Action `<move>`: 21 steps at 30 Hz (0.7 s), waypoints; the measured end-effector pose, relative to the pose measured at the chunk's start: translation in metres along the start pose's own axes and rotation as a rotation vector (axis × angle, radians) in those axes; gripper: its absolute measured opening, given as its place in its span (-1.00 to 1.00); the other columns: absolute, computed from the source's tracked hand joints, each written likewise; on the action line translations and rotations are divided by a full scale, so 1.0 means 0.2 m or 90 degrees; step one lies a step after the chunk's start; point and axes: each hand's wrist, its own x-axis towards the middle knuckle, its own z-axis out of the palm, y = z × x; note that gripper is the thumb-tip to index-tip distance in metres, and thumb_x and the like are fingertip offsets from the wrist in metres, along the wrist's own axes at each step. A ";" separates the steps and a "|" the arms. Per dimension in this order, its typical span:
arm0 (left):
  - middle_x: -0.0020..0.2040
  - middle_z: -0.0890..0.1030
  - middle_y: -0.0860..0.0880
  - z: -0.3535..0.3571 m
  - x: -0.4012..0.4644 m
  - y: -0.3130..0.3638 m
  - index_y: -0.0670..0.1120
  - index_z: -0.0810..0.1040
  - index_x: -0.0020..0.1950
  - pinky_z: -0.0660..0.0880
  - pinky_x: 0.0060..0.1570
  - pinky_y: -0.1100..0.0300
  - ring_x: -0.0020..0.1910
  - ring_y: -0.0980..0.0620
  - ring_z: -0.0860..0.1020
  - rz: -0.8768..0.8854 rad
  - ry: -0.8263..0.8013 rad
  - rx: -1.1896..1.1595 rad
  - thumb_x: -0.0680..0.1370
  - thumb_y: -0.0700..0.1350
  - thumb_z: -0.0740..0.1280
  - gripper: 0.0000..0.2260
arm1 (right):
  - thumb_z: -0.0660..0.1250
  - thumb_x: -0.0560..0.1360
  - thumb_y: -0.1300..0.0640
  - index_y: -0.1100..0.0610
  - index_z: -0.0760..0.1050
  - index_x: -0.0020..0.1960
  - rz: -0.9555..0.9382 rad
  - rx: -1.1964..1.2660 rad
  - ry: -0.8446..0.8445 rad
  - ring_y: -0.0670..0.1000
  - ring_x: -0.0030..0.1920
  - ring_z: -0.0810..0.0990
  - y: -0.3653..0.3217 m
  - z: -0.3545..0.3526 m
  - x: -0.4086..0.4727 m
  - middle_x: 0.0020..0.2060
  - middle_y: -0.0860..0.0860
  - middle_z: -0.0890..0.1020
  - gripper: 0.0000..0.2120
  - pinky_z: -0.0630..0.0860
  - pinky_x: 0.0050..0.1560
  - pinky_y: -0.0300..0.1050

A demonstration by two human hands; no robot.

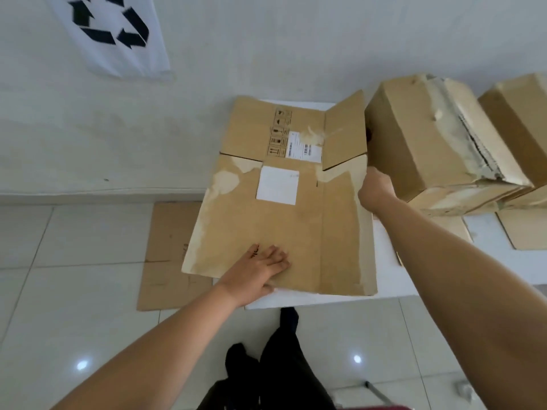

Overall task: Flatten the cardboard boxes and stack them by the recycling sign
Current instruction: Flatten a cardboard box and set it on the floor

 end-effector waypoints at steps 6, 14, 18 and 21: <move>0.51 -0.10 0.19 0.05 0.10 -0.03 0.16 0.05 0.51 -0.33 0.44 0.06 0.48 0.15 -0.24 -0.036 0.017 -0.067 0.55 0.16 0.14 -0.44 | 0.09 0.51 0.46 0.19 -0.07 0.55 -0.039 -0.048 -0.029 0.22 0.36 0.34 -0.08 0.08 0.16 0.42 0.26 0.24 -0.32 0.41 0.28 0.07; 0.52 -0.14 0.20 0.06 0.20 -0.01 0.25 0.02 0.49 -0.43 0.38 0.08 0.50 0.11 -0.28 -0.083 0.016 -0.076 0.52 0.23 0.09 -0.46 | 0.28 0.51 -0.13 -0.10 -0.06 0.51 -0.139 -0.157 -0.171 0.31 0.46 -0.40 -0.05 0.34 0.31 0.47 0.26 -0.37 -0.28 -0.25 0.43 0.30; 0.51 0.17 0.15 0.06 0.25 -0.03 0.23 0.19 0.46 -0.06 0.42 0.03 0.51 0.09 0.04 -0.087 0.069 -0.018 0.60 0.19 0.00 -0.59 | 0.37 0.41 -0.20 -0.13 -0.13 0.52 -0.114 -0.080 -0.283 0.31 0.48 -0.33 -0.04 0.32 0.43 0.51 0.14 -0.32 -0.11 -0.21 0.49 0.21; 0.49 0.25 0.11 0.01 0.41 -0.10 0.21 0.21 0.47 0.05 0.40 0.02 0.48 0.02 0.20 -0.110 0.113 0.024 0.61 0.11 0.02 -0.59 | 0.29 0.33 -0.40 -0.18 -0.16 0.49 -0.046 -0.017 -0.290 0.41 0.42 -0.39 -0.19 0.34 0.46 0.47 0.25 -0.37 -0.07 -0.29 0.43 0.32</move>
